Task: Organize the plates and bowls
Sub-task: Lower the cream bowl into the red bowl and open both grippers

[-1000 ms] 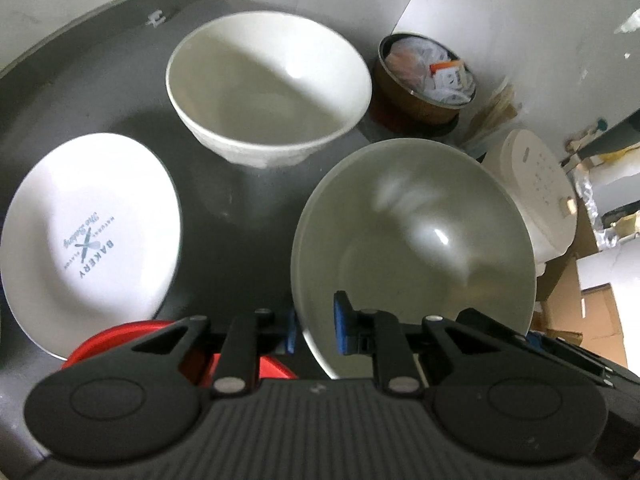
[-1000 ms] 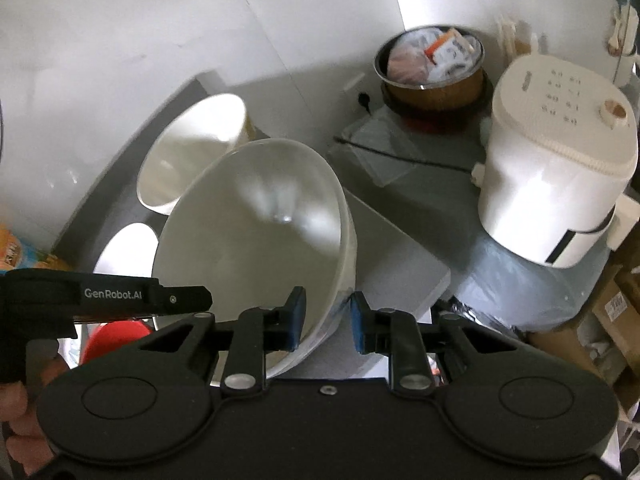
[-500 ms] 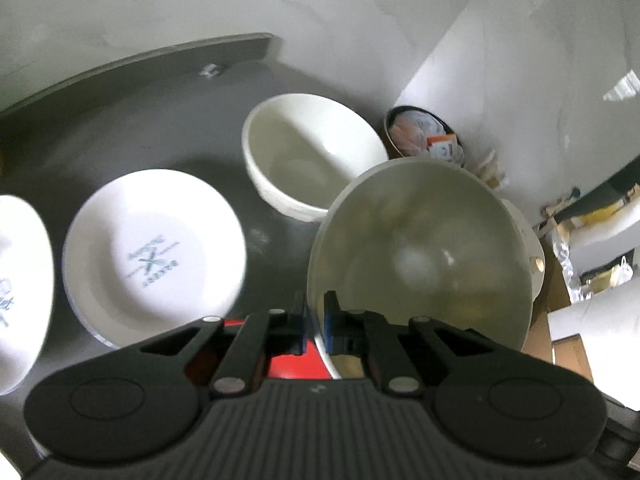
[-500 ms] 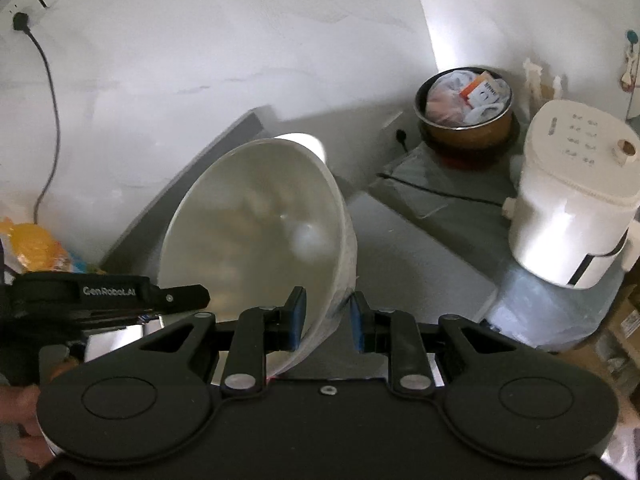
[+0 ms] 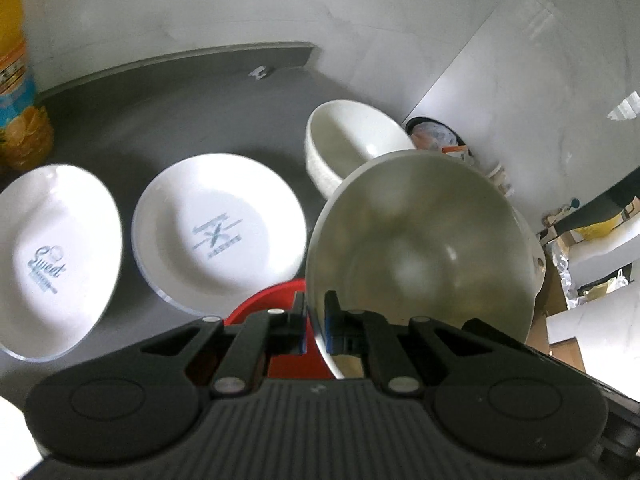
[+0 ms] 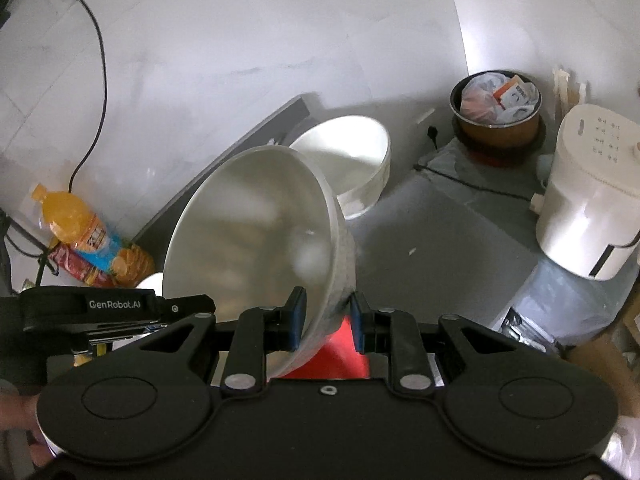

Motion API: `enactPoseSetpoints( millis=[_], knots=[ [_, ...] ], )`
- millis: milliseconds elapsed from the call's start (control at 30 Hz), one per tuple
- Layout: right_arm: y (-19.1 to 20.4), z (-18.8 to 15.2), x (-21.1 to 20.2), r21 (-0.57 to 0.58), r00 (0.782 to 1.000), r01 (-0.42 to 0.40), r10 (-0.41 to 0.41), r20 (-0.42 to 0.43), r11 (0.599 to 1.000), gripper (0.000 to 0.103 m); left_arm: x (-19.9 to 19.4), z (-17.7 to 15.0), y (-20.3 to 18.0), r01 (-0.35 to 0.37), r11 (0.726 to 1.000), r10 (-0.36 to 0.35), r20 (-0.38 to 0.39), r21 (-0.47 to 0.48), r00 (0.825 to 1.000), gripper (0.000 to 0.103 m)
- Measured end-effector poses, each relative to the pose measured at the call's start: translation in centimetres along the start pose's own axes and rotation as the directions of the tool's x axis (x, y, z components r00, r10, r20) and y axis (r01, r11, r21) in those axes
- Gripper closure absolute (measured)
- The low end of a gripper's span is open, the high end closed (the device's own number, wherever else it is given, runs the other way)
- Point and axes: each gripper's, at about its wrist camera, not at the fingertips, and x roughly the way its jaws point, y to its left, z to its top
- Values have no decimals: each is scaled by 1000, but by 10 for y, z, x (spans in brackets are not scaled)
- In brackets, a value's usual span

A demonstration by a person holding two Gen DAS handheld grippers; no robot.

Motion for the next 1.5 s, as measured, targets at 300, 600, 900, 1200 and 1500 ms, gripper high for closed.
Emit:
enactPoseSetpoints(
  millis=[300, 600, 900, 1200, 1500],
  knots=[
    [13, -35, 1, 24, 998, 30, -28, -56, 999, 80, -4, -22, 18, -6, 1000, 7, -53, 21, 999, 96],
    [17, -57, 13, 47, 992, 63, -58, -111, 997, 80, 7, -37, 32, -29, 998, 34, -109, 52, 993, 96],
    [19, -60, 27, 50, 985, 121, -113, -132, 991, 80, 28, -44, 31, -60, 994, 75, -164, 95, 984, 95],
    [22, -56, 37, 37, 979, 149, -142, -146, 988, 76, 32, -41, 32, -68, 994, 82, -191, 82, 978, 91],
    [37, -54, 17, 26, 981, 184, -182, -66, 983, 25, 19, -38, 31, 4, 997, 12, -219, 76, 976, 65]
  ],
)
